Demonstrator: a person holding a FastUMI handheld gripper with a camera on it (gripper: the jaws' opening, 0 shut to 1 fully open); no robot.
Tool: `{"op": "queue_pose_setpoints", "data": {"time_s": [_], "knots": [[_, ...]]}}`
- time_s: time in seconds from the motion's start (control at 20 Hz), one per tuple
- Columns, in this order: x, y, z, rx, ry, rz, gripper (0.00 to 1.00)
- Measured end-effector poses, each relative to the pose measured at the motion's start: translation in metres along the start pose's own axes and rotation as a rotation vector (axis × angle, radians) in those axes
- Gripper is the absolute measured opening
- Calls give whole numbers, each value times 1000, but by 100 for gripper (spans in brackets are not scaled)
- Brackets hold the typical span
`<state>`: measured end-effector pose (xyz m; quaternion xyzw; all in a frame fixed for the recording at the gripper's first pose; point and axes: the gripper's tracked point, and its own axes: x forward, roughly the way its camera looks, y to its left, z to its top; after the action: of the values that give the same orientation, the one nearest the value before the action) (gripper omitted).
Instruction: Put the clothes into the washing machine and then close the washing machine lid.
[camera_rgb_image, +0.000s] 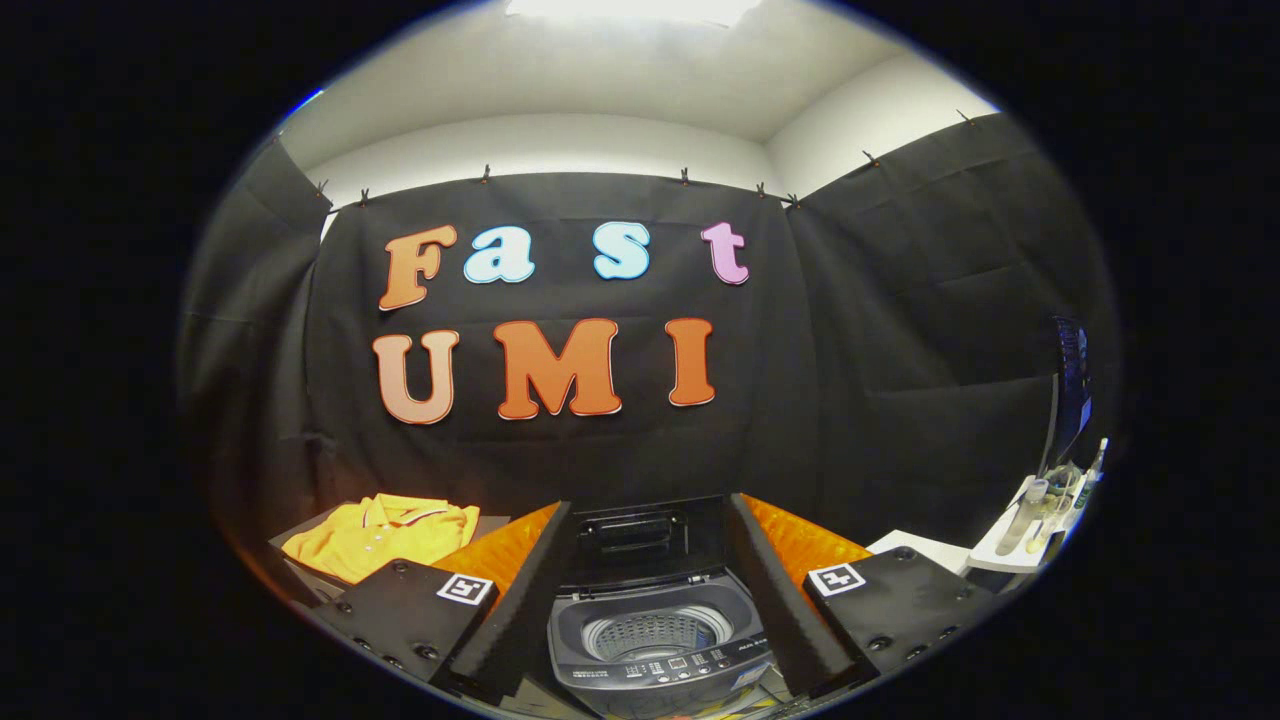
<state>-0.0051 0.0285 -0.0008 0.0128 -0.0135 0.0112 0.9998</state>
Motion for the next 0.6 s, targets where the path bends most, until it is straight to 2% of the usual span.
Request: {"op": "queue_pose_setpoints", "data": {"time_s": [0.6], "knots": [[-9,13,11,-34,-2,-40,98]]}}
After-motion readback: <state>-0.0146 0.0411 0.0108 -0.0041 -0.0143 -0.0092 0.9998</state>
